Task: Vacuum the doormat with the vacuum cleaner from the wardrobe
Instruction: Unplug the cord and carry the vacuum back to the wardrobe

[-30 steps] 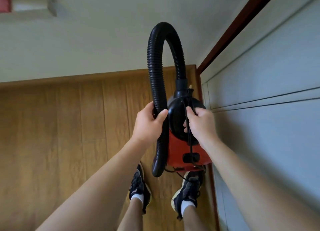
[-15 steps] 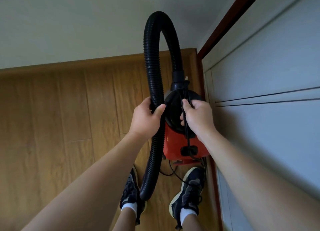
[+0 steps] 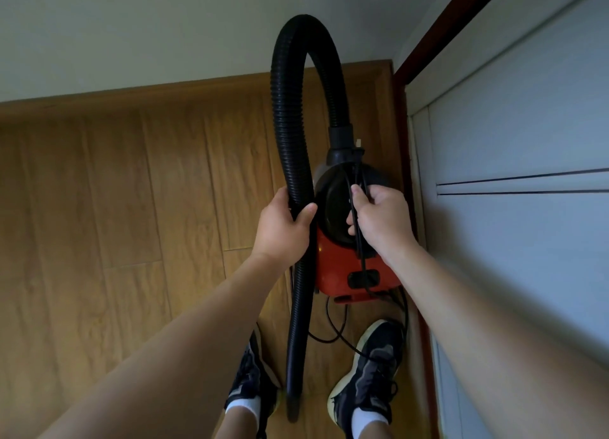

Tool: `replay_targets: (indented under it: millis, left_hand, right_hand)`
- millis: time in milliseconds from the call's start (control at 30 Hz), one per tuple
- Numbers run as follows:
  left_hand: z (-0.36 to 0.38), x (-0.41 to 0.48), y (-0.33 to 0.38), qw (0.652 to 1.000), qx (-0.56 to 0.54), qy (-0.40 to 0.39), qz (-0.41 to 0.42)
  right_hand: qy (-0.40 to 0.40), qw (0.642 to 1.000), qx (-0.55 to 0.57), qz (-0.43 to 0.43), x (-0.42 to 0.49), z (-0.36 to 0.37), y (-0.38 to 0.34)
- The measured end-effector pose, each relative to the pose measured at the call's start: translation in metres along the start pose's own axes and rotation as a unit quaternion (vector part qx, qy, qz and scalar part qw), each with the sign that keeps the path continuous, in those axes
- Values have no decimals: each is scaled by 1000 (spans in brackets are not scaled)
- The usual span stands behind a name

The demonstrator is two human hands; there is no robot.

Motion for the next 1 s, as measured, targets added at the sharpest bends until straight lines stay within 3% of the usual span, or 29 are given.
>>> replay_targets:
  millis: [1000]
  left_hand:
    - [-3,-20,-13,1000,18,10,8]
  right_hand:
    - [15,999,44,-18,-12,4,25]
Point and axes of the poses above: each hand's wrist, its own x-axis towards the middle knuckle, its own z-axis out of the palm, y = z × x, the point moved 8 cm from there along x, towards the middle knuckle, and after that the axes turned 1 degree about -y, right-handed, at the moved point
